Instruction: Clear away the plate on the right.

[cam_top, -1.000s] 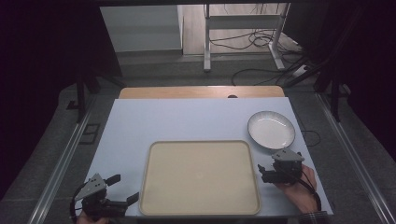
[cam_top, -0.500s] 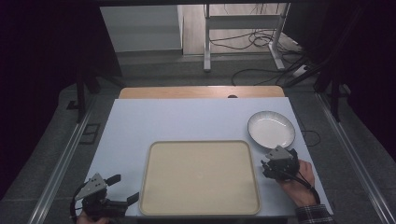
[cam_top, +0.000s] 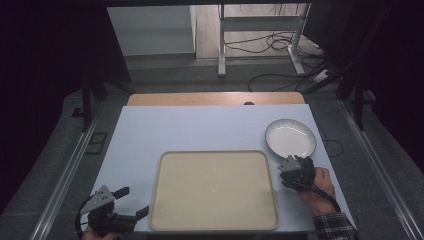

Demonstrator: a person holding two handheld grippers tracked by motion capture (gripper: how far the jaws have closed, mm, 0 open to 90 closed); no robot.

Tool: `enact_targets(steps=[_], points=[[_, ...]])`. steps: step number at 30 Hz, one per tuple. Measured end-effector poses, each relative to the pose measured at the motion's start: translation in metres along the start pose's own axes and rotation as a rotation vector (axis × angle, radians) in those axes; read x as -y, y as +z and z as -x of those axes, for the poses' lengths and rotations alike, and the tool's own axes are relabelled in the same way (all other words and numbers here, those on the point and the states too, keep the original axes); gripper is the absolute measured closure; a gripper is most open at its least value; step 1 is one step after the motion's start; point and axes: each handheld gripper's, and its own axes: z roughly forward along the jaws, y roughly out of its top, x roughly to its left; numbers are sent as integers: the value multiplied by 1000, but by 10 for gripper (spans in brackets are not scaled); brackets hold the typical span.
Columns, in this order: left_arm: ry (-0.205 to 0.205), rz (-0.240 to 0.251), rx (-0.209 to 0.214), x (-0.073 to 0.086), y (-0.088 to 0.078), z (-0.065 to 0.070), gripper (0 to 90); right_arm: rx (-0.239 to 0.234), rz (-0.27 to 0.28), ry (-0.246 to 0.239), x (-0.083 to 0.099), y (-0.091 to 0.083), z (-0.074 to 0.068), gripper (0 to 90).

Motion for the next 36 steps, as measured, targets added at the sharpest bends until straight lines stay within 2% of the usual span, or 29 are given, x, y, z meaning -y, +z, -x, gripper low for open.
enact_targets(steps=[5, 13, 20, 24, 32, 36], points=[[-1, -1, 0, 0, 0, 0, 0, 22, -24, -58, -2, 5, -2, 389], [-1, -1, 0, 0, 0, 0, 0, 53, -48, -117, -4, 13, -2, 454], [-2, -1, 0, 0, 0, 0, 0, 103, -78, -217, -9, 22, -4, 543], [-2, -1, 0, 0, 0, 0, 0, 132, -96, -294, -10, 27, -7, 593], [-2, -2, 1, 0, 0, 0, 0, 157, -115, -360, -12, 35, -11, 676], [0, -3, 1, 0, 0, 0, 0, 179, -139, -438, -12, 40, -13, 749]])
